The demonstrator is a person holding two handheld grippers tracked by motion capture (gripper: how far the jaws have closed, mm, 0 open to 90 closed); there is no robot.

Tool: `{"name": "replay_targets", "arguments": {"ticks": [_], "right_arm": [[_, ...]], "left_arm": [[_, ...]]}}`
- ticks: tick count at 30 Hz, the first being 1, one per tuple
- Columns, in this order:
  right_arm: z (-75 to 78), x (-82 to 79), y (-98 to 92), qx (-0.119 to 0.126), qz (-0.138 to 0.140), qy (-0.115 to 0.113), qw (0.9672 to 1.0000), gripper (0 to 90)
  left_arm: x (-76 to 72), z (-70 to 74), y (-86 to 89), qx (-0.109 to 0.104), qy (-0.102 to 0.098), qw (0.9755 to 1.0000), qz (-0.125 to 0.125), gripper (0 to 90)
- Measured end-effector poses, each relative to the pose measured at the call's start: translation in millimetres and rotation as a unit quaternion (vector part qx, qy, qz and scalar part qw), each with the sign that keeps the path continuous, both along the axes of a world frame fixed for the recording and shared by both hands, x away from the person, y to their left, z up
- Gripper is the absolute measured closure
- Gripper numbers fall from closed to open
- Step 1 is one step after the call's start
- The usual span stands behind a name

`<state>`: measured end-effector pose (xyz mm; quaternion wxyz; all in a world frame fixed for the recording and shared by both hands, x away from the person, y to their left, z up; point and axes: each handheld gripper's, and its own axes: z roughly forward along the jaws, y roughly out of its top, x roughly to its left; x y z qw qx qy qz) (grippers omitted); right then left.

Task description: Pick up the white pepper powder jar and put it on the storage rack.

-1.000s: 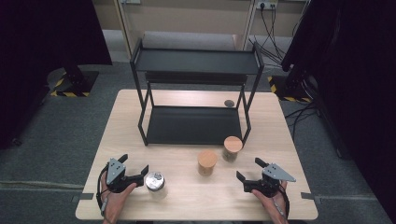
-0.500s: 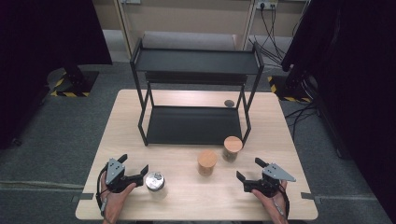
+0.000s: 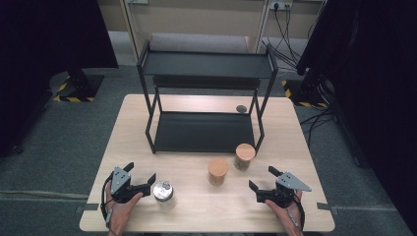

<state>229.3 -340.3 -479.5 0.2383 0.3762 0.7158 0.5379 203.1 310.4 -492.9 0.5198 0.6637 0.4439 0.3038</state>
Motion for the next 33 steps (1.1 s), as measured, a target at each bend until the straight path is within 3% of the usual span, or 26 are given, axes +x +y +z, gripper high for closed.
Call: {"name": "replay_targets", "arguments": {"ticks": [33], "right_arm": [[-0.2, 0.3, -0.3, 0.003, -0.003, 0.002, 1.0, 1.1]], "left_arm": [[-17.6, 1.4, 5.6, -0.009, 0.0, 1.0, -0.001, 2.9]]}}
